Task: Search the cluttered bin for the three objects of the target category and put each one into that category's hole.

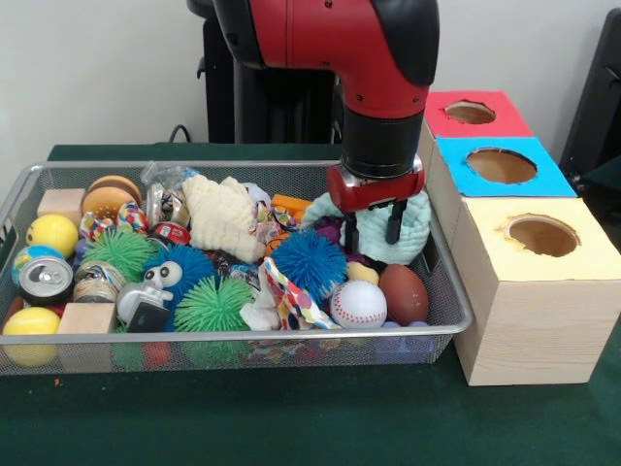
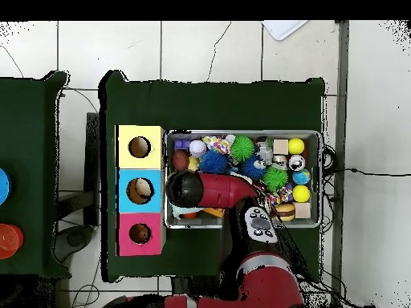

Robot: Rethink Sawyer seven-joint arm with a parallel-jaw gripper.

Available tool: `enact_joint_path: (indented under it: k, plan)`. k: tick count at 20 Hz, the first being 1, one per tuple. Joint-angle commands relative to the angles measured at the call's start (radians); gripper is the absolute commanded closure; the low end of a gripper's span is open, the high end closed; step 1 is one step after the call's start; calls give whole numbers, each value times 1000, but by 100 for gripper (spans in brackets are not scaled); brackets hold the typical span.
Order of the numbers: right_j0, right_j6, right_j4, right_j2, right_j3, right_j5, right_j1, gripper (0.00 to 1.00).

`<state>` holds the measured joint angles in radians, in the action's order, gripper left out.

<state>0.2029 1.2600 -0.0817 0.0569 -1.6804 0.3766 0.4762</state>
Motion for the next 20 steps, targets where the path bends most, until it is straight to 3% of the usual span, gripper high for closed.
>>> enact_joint_path:
  k: [1,9,14,20]
  plan:
    - [-20,133,-50,23,43,-59,-52,0]
    - [-23,116,-91,18,66,-145,-65,0]
    - [-20,100,-101,22,60,-129,-32,0]
    - [-32,83,-168,3,126,-218,-78,0]
